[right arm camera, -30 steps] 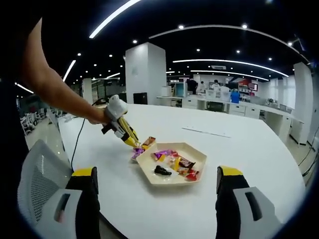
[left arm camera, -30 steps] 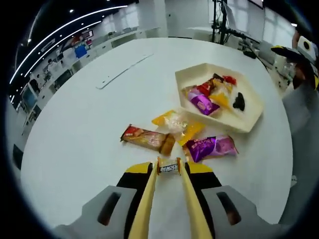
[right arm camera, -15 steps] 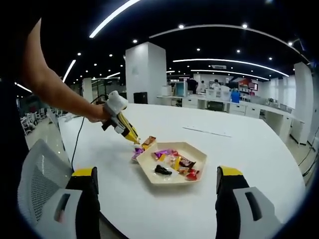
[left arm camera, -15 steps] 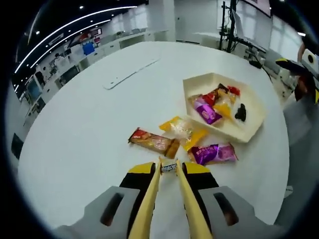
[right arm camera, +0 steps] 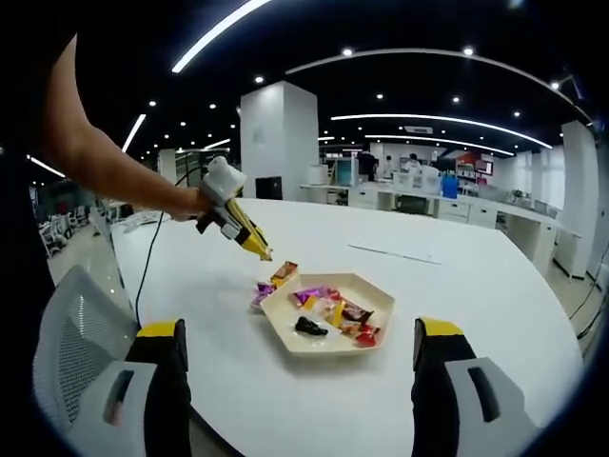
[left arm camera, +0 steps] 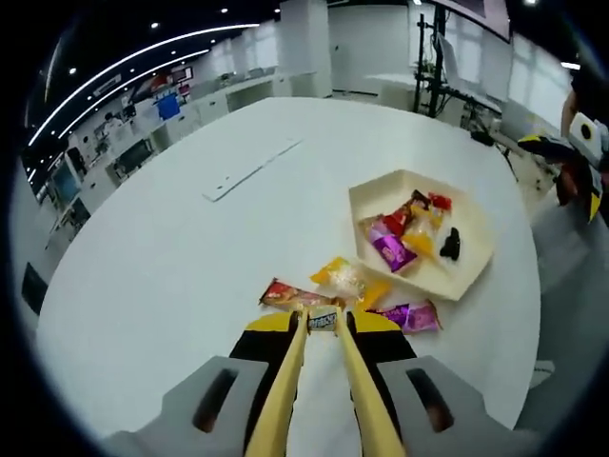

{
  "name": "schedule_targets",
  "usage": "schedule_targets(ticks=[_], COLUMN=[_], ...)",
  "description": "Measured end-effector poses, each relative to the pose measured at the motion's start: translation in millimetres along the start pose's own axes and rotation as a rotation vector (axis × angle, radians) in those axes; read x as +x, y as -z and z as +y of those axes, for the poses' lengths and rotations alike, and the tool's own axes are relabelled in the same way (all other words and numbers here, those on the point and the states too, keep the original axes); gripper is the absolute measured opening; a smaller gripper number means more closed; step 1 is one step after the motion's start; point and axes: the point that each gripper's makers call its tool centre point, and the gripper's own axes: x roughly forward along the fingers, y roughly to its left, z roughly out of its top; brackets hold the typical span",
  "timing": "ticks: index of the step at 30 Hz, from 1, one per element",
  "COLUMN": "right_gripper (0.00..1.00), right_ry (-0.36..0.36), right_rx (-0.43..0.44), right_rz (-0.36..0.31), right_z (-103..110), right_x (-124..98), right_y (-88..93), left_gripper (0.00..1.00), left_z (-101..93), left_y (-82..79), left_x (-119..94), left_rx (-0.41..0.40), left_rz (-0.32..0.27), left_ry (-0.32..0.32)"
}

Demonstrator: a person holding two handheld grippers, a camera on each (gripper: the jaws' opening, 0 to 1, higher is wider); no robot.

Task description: Place the target food into the container with the food tongs after gripping and lifting it, then release it inside without dropping or visibly crushing the food.

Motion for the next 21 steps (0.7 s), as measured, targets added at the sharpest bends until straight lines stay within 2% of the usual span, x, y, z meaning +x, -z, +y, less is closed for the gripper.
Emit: schedule_targets(ticks=[7, 15, 21], right_gripper=[0.97, 0.97, 0.97], right_ry=[-0.004, 0.003, 0.009], right_rx=[-0.004, -0.005, -0.006], right_rz=[-0.002, -0.006, -0.011], right_z=[0.7, -0.3, -1.3], right_x=[0.2, -0.5, -1.1], right_y=[-0.3, -1.2, -1.7], left_gripper=[0.16, 0.16, 0.17], left_z=[-16.6, -60.4, -88.3], left_y=[-22.9, -57.3, -67.5], left_x=[3.7, 17.1, 30.5], left_rx=[-0.008, 0.066, 0.115], left_rz=[-0.047, -0.075, -0.061], left_ry=[0.037, 0.109, 0.157])
